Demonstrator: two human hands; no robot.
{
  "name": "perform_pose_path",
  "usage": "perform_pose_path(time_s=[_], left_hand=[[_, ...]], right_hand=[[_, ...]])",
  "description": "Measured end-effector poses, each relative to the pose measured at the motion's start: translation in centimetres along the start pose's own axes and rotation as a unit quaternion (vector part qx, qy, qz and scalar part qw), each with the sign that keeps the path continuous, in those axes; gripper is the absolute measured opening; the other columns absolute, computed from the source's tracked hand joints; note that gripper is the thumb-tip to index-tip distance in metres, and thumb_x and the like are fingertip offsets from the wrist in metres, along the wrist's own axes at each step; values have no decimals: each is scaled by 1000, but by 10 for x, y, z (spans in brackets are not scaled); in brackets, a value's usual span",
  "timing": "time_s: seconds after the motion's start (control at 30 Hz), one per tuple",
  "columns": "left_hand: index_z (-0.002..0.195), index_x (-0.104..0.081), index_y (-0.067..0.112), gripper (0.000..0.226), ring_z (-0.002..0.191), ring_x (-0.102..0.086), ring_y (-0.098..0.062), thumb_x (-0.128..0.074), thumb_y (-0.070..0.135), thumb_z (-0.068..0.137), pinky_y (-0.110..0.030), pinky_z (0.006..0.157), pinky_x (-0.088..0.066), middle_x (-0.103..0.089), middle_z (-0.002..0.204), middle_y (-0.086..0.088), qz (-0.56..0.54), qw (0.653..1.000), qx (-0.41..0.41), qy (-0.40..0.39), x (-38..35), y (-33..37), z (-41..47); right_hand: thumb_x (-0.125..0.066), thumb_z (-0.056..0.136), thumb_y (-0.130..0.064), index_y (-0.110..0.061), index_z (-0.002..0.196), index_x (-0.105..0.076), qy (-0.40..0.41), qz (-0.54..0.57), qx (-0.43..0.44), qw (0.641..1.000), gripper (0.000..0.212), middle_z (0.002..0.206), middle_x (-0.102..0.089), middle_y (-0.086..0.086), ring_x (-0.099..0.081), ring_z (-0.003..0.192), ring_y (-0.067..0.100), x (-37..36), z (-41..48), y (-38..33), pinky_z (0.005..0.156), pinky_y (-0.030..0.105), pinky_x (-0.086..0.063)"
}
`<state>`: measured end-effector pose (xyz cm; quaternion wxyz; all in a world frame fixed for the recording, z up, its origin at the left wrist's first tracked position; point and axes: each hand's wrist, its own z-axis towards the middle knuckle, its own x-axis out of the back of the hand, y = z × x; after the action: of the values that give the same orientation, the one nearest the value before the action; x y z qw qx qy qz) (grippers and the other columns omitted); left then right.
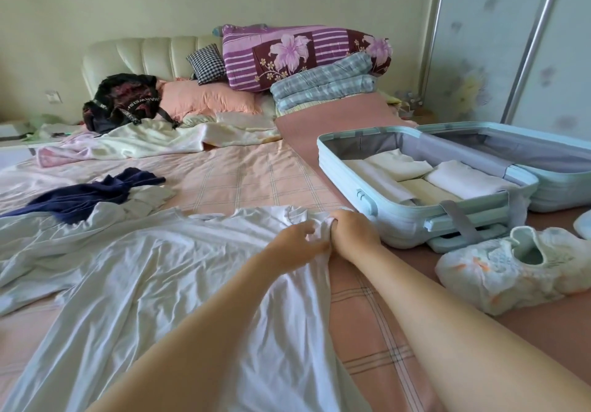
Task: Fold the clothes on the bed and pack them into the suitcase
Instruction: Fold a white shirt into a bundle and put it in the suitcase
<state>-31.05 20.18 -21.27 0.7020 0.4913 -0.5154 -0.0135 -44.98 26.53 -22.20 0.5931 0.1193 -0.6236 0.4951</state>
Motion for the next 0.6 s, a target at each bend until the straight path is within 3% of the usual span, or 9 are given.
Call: perform_pose_path(time_s=[0.1,0.2,0.27,0.33,0.4,0.43,0.47,0.53,0.6], left_hand=[[142,-49,18,52,115,-60,-21,-58,29,92,-35,102,-45,-62,131,-2,-163,982,46,78,32,-20,-3],[130,-51,17,30,91,-64,-24,-44,26,102,-34,78,-48,-67,113,-9,-278,947,69,142,66,-44,-11],[121,-51,17,24,82,-65,-25,-35,28,106,-37,76,-51,-67,103,-9,-322,927,86,171,87,-61,-19],[105,-51,17,22,75,-65,-25,-32,28,106,-41,79,-55,-67,96,-12,-345,907,120,209,105,-79,-27],[93,-52,17,24,73,-65,-29,-35,29,105,-44,80,-56,-67,95,-16,-327,903,161,228,119,-101,-30],[93,-55,17,23,73,-65,-30,-40,30,104,-44,78,-56,-67,94,-16,-305,908,177,225,123,-111,-32],[98,-59,16,20,69,-64,-29,-47,32,101,-43,76,-55,-67,92,-13,-286,914,189,218,125,-118,-33],[116,-58,17,36,67,-67,-27,-61,42,91,-44,76,-58,-69,90,-8,-229,930,199,208,125,-128,-31],[121,-53,24,48,81,-68,-25,-67,51,84,-39,75,-57,-69,99,-3,-128,953,194,192,121,-122,-32]], right_hand=[[-44,98,-23,-21,121,-70,50,112,60,991,35,122,-69,7,-60,116,29,-3,-3,-35,95,34,-48],[-45,100,-22,-22,124,-71,61,176,139,973,35,124,-70,2,-62,115,24,-13,-9,-82,91,29,-47],[-46,103,-23,-27,129,-67,-20,170,204,964,34,128,-68,-1,-62,115,19,-25,-16,-112,85,22,-42],[-46,104,-27,-37,138,-56,-165,164,242,942,37,134,-64,-4,-62,117,16,-45,-25,-130,89,24,-45],[-50,99,-21,-42,137,-42,-276,188,225,915,44,135,-61,-4,-64,112,17,-64,-31,-134,91,32,-52],[-50,96,-15,-42,133,-37,-278,197,217,915,48,135,-58,-3,-62,114,18,-67,-31,-133,95,35,-51],[-46,94,-9,-45,125,-35,-253,204,208,922,49,134,-56,-3,-59,118,18,-67,-29,-129,100,38,-49],[-36,87,2,-47,113,-36,-195,196,186,943,55,130,-56,-5,-56,121,17,-62,-23,-121,103,37,-45],[-36,84,4,-38,119,-48,-173,150,180,957,55,130,-58,-5,-55,122,17,-57,-16,-111,103,36,-44]])
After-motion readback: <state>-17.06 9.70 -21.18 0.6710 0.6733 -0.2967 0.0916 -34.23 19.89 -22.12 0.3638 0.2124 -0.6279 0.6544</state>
